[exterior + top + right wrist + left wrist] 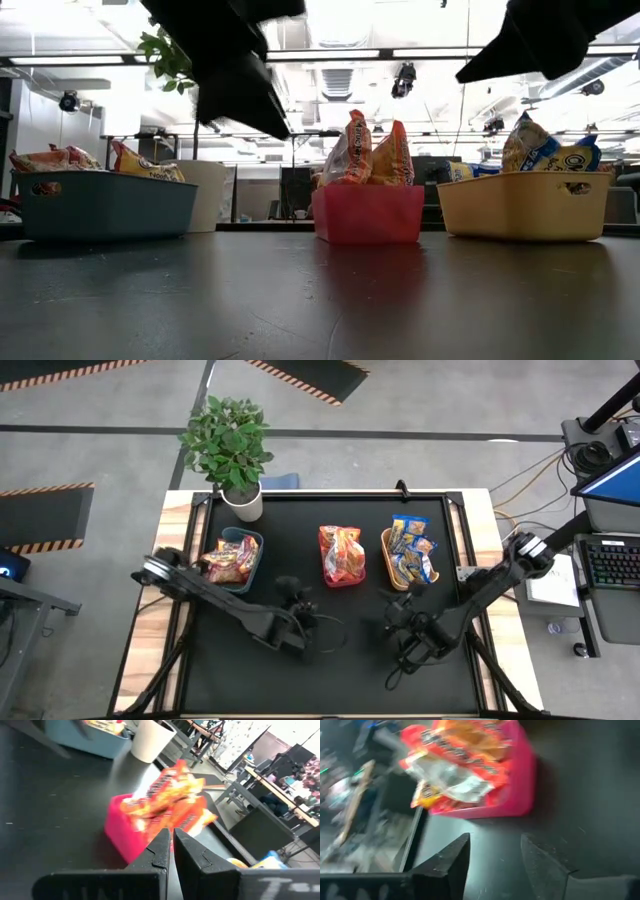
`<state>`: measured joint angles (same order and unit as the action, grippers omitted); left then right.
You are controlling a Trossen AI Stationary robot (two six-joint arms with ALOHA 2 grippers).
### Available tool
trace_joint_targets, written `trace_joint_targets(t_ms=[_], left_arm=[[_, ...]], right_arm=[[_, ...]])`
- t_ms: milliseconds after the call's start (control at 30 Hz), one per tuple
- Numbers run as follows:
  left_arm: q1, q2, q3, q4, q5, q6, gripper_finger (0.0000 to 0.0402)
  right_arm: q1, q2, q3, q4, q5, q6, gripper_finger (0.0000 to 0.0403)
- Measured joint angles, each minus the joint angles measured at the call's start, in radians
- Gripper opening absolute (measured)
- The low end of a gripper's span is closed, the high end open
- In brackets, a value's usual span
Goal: Sort Maruchan noodles
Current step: Return to Home Position
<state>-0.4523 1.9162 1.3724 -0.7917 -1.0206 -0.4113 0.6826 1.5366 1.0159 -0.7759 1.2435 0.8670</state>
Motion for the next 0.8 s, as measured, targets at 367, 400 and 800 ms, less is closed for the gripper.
trace_joint_targets(t_ms=[367,400,800], left_arm=[[0.053,-0.539,-0.604,0.906,0.502,0.609,0.0038],[0.074,-0.594,-0.669,0.978,0.519,0.611,0.0028],[0.304,-1.108,-1.114,1.278,0.648,0.583,0.0001]], right_arm=[[-0.053,-0.303,-0.2,0.169,-0.086,-0.225,0.0012],[-0.063,-0.328,-0.228,0.25,-0.122,-0.293,0.0012],[-0.3,-0.614,-0.55,1.002,-0.679,-0.975,0.0012]])
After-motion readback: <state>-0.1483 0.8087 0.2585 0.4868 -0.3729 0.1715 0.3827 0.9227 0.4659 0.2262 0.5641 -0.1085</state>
